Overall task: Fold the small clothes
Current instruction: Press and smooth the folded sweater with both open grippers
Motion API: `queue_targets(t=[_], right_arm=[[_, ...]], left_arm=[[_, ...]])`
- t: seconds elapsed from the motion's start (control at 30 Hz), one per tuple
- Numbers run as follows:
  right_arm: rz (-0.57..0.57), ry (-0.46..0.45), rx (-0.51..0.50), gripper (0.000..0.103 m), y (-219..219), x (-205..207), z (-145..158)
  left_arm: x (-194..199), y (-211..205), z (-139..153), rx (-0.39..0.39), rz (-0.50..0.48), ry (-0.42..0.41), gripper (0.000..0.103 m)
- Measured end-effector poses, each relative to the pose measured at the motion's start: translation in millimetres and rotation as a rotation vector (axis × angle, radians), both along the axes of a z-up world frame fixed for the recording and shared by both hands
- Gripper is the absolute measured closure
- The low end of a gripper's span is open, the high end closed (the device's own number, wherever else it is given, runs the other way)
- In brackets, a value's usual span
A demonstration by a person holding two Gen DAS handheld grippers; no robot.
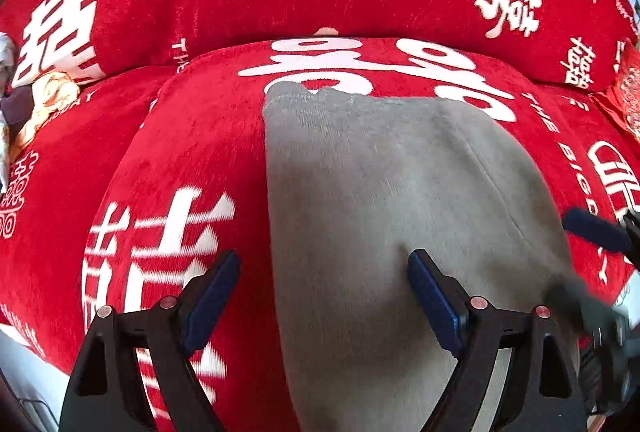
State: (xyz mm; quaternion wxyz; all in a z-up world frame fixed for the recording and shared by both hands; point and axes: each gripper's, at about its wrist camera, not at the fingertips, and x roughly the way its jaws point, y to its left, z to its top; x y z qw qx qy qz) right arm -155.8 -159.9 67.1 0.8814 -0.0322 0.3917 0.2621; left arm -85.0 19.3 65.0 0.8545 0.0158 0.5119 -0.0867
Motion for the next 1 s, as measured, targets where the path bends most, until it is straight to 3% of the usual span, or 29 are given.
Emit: queue_targets(t=[0.1,0.23,0.37,0.47,0.77,0.93,1.0], right_arm=[[0.066,0.017,-0.024,0.041,11,-34,-13],[0.030,0.067,-0.124,0.041,9,-52,-40],[-0.009,0.046,-0.119,0.039,4,-66,-23],[-0.061,0.005,-0.168,0.024,9,-68,-7],[-0.153,0.045,-0.233,0.024,18,-47,3],[-0.183,0.057,-0.247,0.024,18,-46,3],[-0.197,0.055,-0.257,0.024,19,-46,4]], left_arm=[[-14,5,0,-0.009,0.000,-0.005,0.016],[-31,8,6,-0.013,0.006,-0.005,0.016],[-48,0,17,0.019,0.003,-0.043,0.016],[-54,-3,22,0.031,0.020,-0.059,0.016],[-61,-2,17,-0.013,0.053,-0.018,0.016],[-77,0,24,0.003,0.128,-0.106,0.016],[-80,-2,27,0.014,0.108,-0.117,0.016]])
